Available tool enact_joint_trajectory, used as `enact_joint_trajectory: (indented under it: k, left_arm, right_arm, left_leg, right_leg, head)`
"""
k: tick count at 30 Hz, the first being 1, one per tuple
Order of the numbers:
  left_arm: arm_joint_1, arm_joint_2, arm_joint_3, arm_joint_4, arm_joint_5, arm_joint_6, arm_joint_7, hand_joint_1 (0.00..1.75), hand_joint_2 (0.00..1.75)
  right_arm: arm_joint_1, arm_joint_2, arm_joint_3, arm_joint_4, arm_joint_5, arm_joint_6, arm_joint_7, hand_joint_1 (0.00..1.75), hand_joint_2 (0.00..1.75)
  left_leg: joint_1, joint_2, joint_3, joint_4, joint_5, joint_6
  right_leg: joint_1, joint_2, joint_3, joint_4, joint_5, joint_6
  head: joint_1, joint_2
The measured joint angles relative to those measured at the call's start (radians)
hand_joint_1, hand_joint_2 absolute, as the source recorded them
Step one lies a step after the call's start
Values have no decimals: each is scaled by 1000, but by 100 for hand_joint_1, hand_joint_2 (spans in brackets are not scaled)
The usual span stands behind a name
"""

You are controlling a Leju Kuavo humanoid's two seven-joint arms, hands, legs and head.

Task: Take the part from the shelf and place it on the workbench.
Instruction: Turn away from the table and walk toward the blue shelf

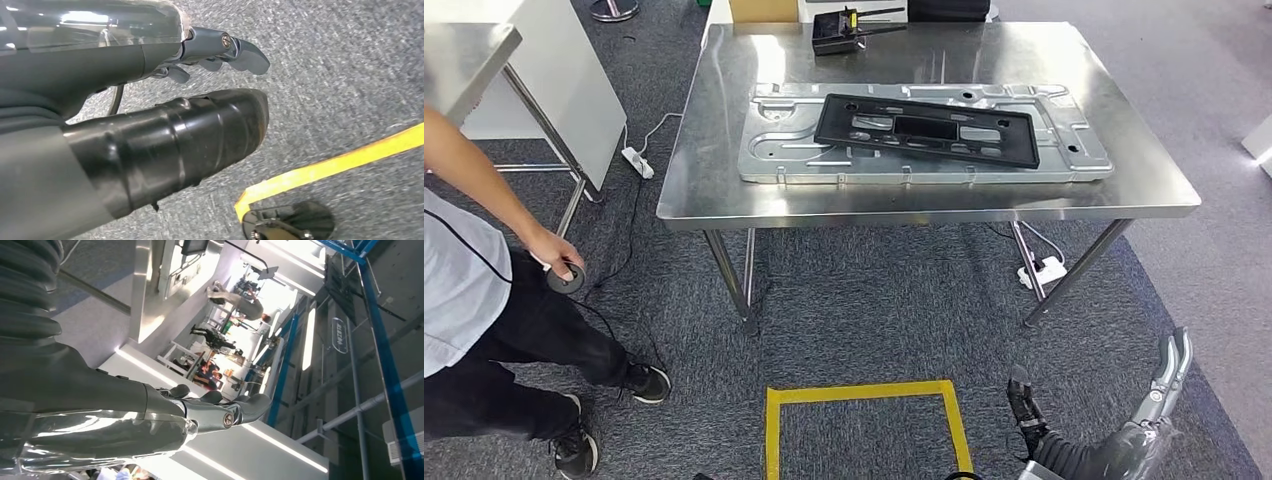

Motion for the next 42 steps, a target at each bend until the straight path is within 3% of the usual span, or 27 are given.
enact_joint_trajectory:
  k: [2, 3, 5, 7, 9, 11, 12, 13, 14, 16, 18, 19, 21, 23, 26, 27, 28, 29, 30, 31, 33, 34, 37, 39, 42]
  left_arm:
    - [0, -1, 0, 0, -1, 0, 0, 0, 0]
    - [0, -2, 0, 0, -1, 0, 0, 0, 0]
    - [-1, -3, 0, 0, -1, 0, 0, 0, 0]
    - [-1, -3, 0, 0, -2, 0, 0, 0, 0]
    - [0, -3, 0, 0, -2, 0, 0, 0, 0]
    - [0, -3, 0, 0, -2, 0, 0, 0, 0]
    - [1, -3, 0, 0, -2, 0, 0, 0, 0]
    - [1, -2, 0, 0, -2, 0, 0, 0, 0]
    - [1, -2, 0, 0, -2, 0, 0, 0, 0]
    - [0, -2, 0, 0, -4, 0, 0, 0, 0]
    - [-1, -2, 0, 0, -6, 1, 0, 0, 0]
    - [-2, -2, 0, 0, -7, 1, 0, 0, 0]
    - [0, -1, 0, 0, -8, 1, 0, 0, 0]
    - [-1, -1, 0, 0, -8, 2, 0, 0, 0]
    - [-2, -1, 0, 0, -8, 1, 0, 0, 0]
    - [-1, -1, 0, 0, -8, 1, 0, 0, 0]
    - [-1, -1, 0, 0, -8, 1, 0, 0, 0]
    - [-1, -1, 0, 0, -8, 0, 0, 0, 0]
    - [-1, -1, 0, 0, -8, 0, 0, 0, 0]
    - [-1, -1, 0, 0, -8, 0, 1, 0, 0]
    - [-1, -2, 0, 0, -8, 0, 2, 0, 0]
    - [-1, -2, 0, 0, -8, -1, 2, 0, 0]
    - [-1, -2, 0, 0, -8, -1, 3, 0, 0]
    - [0, -2, 1, 0, -7, -1, 3, 0, 0]
    - [1, -2, 1, 0, -6, -1, 3, 0, 0]
  right_arm:
    - [-1, 0, 0, 0, 0, 0, 0, 0, 175]
    - [-2, 0, 0, -1, 0, 0, 1, 0, 175]
    - [-2, 0, 0, -2, 0, 0, 1, 0, 175]
    - [-2, 0, 0, -3, 0, 0, 2, 0, 175]
    - [-2, 0, 0, -3, 0, 0, 2, 0, 175]
    - [-2, 0, 0, -3, 0, 0, 2, 0, 175]
    - [-1, 0, 0, -3, 0, 0, 2, 0, 175]
    - [-2, 0, 0, -3, 0, 0, 2, 0, 175]
    - [-2, 0, 0, -3, 0, 0, 2, 0, 175]
    - [-2, 0, 0, -3, 0, 0, 2, 0, 175]
    - [-2, 0, 0, -3, 0, 0, 2, 0, 175]
    - [-2, 0, 0, -3, 0, 0, 3, 0, 175]
    - [-2, 0, 0, -3, 0, 0, 3, 0, 175]
    - [-1, 0, 0, -3, 0, 0, 3, 0, 175]
    - [-1, 0, 0, -3, 0, 0, 3, 0, 175]
    - [-1, 0, 0, -3, 0, 0, 4, 0, 175]
    - [-1, -1, 0, -3, 0, 0, 5, 0, 175]
    - [-1, -1, 0, -3, 0, 0, 6, 0, 175]
    - [-1, -1, 0, -3, 0, 0, 8, 0, 175]
    - [-1, -1, 0, -3, 0, 0, 11, 0, 175]
    - [-2, -1, 0, -3, 0, 0, 14, 0, 175]
    - [-2, -1, 0, -3, -1, 0, 15, 0, 175]
    - [-1, -1, 0, -3, -2, 0, 16, 0, 175]
    - [-1, -2, 0, -3, -3, 0, 16, 0, 175]
    - [0, -2, 0, -3, -4, 0, 17, 0, 175]
  left_leg:
    - [-3, -1, -12, 2, 12, -5]
    - [-3, -1, -15, 2, 17, -10]
    - [0, 0, -18, -1, 29, -22]
    - [2, 0, -23, 3, 26, -35]
    - [4, -3, -46, 62, -36, -44]
    - [7, -4, -82, 181, -126, -53]
    - [9, -4, -92, 232, -148, -57]
    - [11, -3, -89, 258, -149, -61]
    - [13, -3, -68, 248, -129, -64]
    - [16, -3, 16, 136, -83, -67]
    - [13, -5, 89, 20, -77, -60]
    - [10, -6, 102, -7, -84, -54]
    - [8, -7, 96, -11, -79, -38]
    - [11, -3, 84, -15, -64, -20]
    - [10, 1, 54, -16, -39, -4]
    - [9, 2, 44, -15, -31, -3]
    - [8, 3, 33, -13, -22, -3]
    - [7, 3, 22, -11, -15, -4]
    - [6, 3, 13, -9, -8, -5]
    - [6, 3, 5, -6, -2, -7]
    - [4, 2, -7, -2, 8, -15]
    - [4, 2, -10, -1, 13, -20]
    - [7, 1, -16, -1, 22, -39]
    - [8, -1, -33, 40, -22, -48]
    - [11, -2, -85, 211, -148, -58]
  right_leg:
    - [8, 0, 97, -147, 29, -19]
    - [12, 0, 123, -192, 34, -26]
    - [19, -1, 130, -217, 41, -32]
    - [13, -3, 124, -234, 59, -41]
    - [6, -6, 110, -248, 82, -50]
    - [7, -9, 86, -246, 98, -53]
    - [7, -10, 73, -242, 105, -51]
    - [7, -11, 59, -237, 111, -50]
    - [6, -12, 45, -230, 117, -47]
    - [3, -12, 18, -210, 126, -40]
    - [3, -12, 0, -191, 133, -30]
    - [4, -12, -5, -185, 137, -24]
    - [5, -11, -9, -183, 147, -11]
    - [2, -8, -20, -161, 122, 1]
    - [-3, -3, -67, -11, -7, 14]
    - [-4, -2, -80, 45, -36, 17]
    - [-4, -2, -81, 79, -44, 18]
    - [-4, -2, -64, 78, -32, 17]
    - [-4, -2, -29, 40, -8, 13]
    - [-3, -1, 23, -28, 17, 7]
    - [3, 0, 114, -165, 34, -6]
    - [7, 1, 136, -205, 32, -12]
    - [11, 0, 132, -231, 42, -26]
    - [6, -4, 120, -241, 61, -38]
    - [6, -8, 89, -240, 84, -47]
  head:
    - [-1, 0]
    - [0, 0]
    - [0, 0]
    - [0, 0]
    - [-3, 0]
    - [-5, 0]
    - [-5, 0]
    - [-5, 0]
    - [-5, 0]
    - [-5, 0]
    - [-5, 0]
    - [-5, 0]
    - [-4, 0]
    - [-4, 0]
    - [-4, 0]
    - [-4, 0]
    - [-4, 0]
    - [-4, 0]
    - [-4, 0]
    - [-4, 0]
    - [-5, 0]
    - [-5, 0]
    - [-4, 0]
    - [-6, 0]
    - [-10, 0]
